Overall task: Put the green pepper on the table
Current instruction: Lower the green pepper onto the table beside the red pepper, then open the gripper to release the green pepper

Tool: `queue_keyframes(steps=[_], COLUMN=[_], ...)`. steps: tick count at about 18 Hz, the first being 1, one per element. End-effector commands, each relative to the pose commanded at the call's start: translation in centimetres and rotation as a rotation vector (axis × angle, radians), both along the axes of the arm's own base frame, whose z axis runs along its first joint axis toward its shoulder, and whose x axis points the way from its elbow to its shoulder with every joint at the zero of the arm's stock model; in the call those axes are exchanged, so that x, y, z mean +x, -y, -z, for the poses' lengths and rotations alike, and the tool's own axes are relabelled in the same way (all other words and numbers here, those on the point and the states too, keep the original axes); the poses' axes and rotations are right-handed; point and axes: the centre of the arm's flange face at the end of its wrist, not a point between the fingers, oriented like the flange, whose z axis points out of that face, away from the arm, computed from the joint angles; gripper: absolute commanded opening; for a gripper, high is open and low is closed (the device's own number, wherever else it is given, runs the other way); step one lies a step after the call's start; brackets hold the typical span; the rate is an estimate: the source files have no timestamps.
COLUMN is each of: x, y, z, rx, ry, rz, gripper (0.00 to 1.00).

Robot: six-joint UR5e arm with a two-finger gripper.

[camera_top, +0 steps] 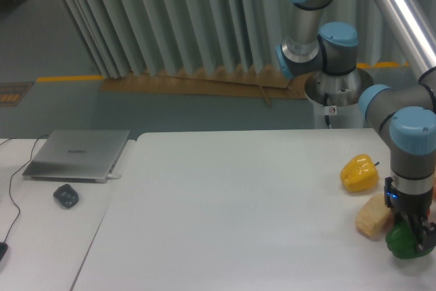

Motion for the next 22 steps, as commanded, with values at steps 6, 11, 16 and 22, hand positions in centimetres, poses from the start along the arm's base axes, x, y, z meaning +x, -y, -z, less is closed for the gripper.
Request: queue_keyframes(steps=[6, 11, 16, 22], x=[0.0, 0.0, 0.3, 2.0], y=[0.3, 0.4, 0.7, 2.4], z=[-0.1, -0.2, -1.5, -5.7], rx=[-0.033, -0.033, -0.031, -0.038], ry=[-0.03, -0.03, -0.046, -0.038], rz=[-0.022, -0.024, -0.024, -0.013], gripper=[1.0, 1.0, 1.0, 1.0])
